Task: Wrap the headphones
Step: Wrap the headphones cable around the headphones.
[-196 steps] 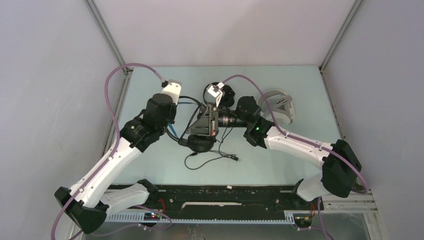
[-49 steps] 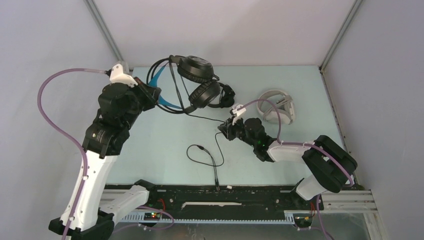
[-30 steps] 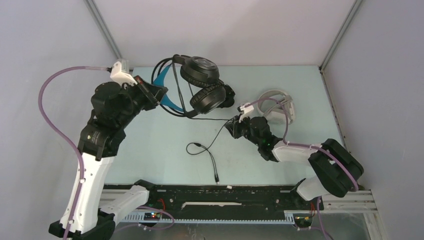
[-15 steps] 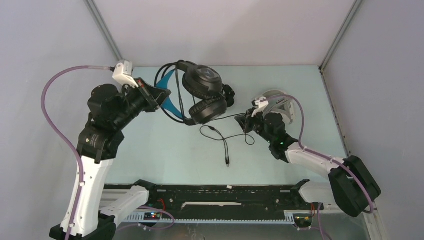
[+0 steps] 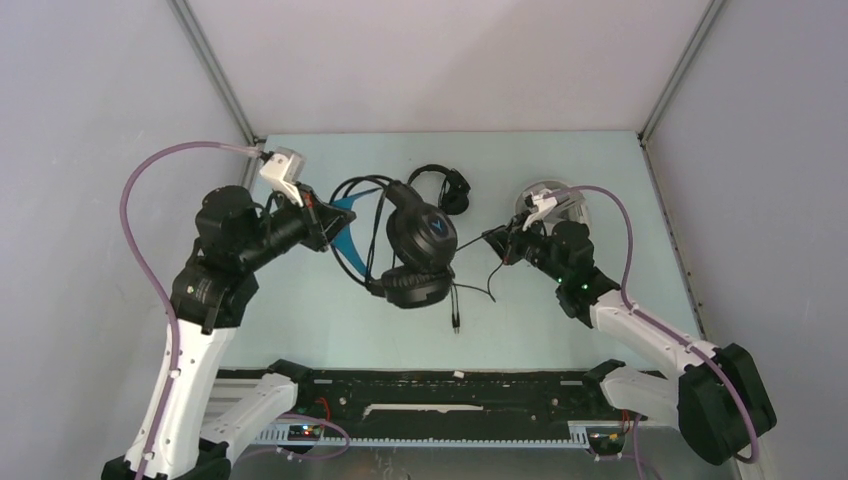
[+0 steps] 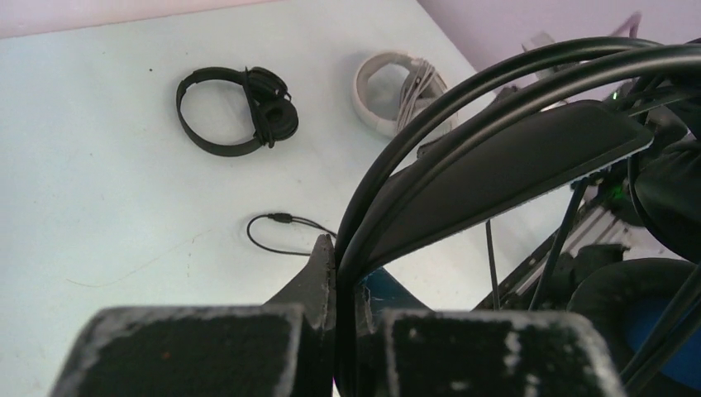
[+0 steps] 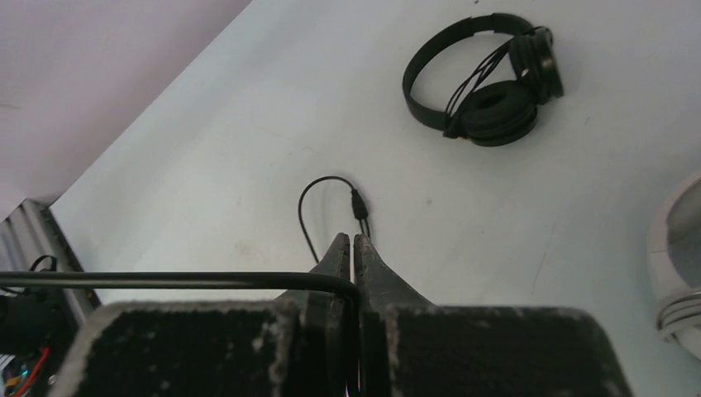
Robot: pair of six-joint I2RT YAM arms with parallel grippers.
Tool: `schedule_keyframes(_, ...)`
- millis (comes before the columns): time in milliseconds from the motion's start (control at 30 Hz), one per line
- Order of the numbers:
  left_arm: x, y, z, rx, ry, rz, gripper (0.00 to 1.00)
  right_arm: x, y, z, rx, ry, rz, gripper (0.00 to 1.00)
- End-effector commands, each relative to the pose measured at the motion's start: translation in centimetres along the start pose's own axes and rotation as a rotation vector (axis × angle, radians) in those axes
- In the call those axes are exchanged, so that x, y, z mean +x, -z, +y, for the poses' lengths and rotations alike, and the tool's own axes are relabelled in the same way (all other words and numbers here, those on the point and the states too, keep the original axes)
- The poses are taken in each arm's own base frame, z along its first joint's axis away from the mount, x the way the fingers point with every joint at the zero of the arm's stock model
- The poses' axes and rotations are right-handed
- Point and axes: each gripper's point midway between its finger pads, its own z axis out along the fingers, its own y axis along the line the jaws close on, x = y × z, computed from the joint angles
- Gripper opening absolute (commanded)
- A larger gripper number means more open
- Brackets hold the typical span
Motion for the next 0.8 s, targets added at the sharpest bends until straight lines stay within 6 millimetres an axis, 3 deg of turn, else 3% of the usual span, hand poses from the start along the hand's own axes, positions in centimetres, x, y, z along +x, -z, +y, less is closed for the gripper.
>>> schedule_keyframes(0,0.4,0.4,-2.0,0.163,-0.176,-0.031,0.00,-2.4,0.2,1.0,-0.033,-0.029,0.004,0.00)
schedule_keyframes(100,1.7,0.1,-2.7,0.243,-0.231,-0.016,0.00,-3.4,0.2,2.2,-0.072,-0.035,0.028,0.00)
schedule_keyframes(233,3.0,-0.3,-2.1,0.246,-0.268,0.024,0.00,-3.7,0.3,4.2,-0.163,-0.059,0.096,0.00)
schedule_keyframes(433,6.0,-1.6,-1.4,0.264,-0.366,0.100,0.00,-4.1,0.4,5.0,-0.183,-0.083,0.139,0.00)
schedule_keyframes(567,8.3,-2.5,0.2,0.172,-0.506,0.198,0.00,-5.1,0.9,6.5,-0.247,-0.103,0.153,0.00)
schedule_keyframes(767,9.3,-3.4,4.1,-0.078,-0.641,0.341,0.00,-6.5,2.4,9.4,-0.368,-0.126,0.179,0.00)
